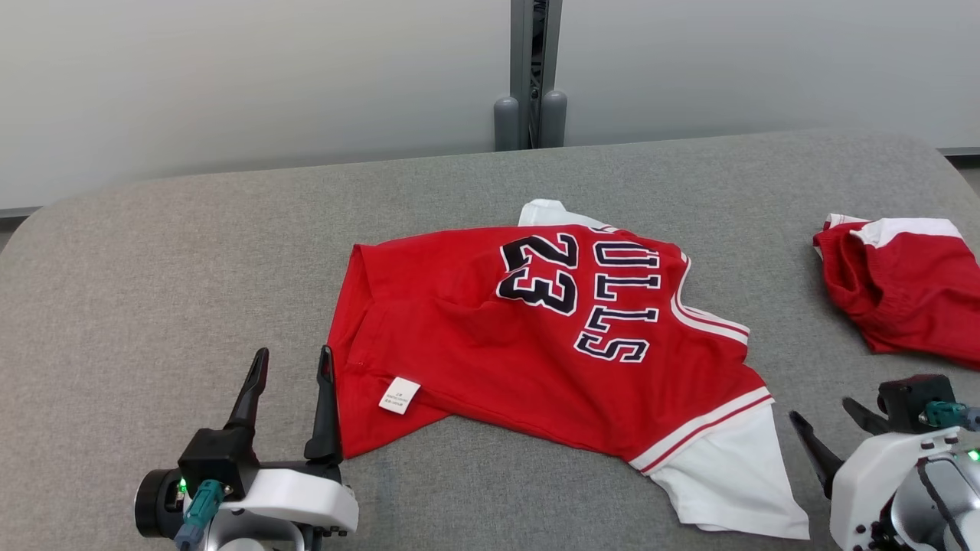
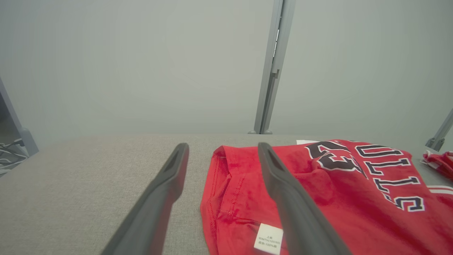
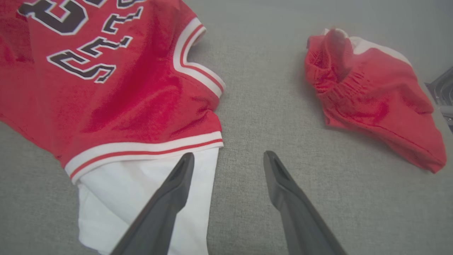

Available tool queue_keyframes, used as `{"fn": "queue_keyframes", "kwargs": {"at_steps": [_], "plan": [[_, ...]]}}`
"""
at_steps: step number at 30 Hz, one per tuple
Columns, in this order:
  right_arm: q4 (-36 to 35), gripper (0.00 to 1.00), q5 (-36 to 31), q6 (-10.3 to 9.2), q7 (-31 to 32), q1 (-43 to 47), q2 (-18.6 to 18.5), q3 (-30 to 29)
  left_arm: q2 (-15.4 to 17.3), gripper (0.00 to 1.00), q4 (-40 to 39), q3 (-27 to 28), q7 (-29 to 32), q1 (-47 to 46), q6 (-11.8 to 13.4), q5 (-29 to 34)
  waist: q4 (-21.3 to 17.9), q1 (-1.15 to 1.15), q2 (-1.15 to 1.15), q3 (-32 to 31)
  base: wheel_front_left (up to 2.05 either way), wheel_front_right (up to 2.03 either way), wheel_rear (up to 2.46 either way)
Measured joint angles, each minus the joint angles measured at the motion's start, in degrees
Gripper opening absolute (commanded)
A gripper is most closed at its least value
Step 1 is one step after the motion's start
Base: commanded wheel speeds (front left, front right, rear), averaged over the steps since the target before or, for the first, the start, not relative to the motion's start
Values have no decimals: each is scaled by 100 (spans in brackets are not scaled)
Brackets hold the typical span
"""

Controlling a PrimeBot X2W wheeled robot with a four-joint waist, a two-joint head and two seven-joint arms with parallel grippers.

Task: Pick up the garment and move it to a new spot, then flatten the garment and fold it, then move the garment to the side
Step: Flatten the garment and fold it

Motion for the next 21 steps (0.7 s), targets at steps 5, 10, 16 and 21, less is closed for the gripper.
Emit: {"fn": "queue_keyframes", "kwargs": {"at_steps": [5,10,16,21], "plan": [[-175,100,-169,0,-824,-243,275,-101,-1,100,-2,-34,0,-3,0,-10,15,0,0,-39,0,0,0],[-137,100,-36,1,-1815,-416,637,-59,0,100,-19,-60,0,-3,9,-10,46,0,0,-61,0,0,0],[188,100,10,0,-2574,-425,916,-18,0,100,-30,-107,0,1,7,-10,104,0,0,-62,0,0,0],[661,100,0,0,-2905,-424,1099,140,0,100,59,-130,0,18,-25,-10,121,0,0,-35,0,0,0]]}}
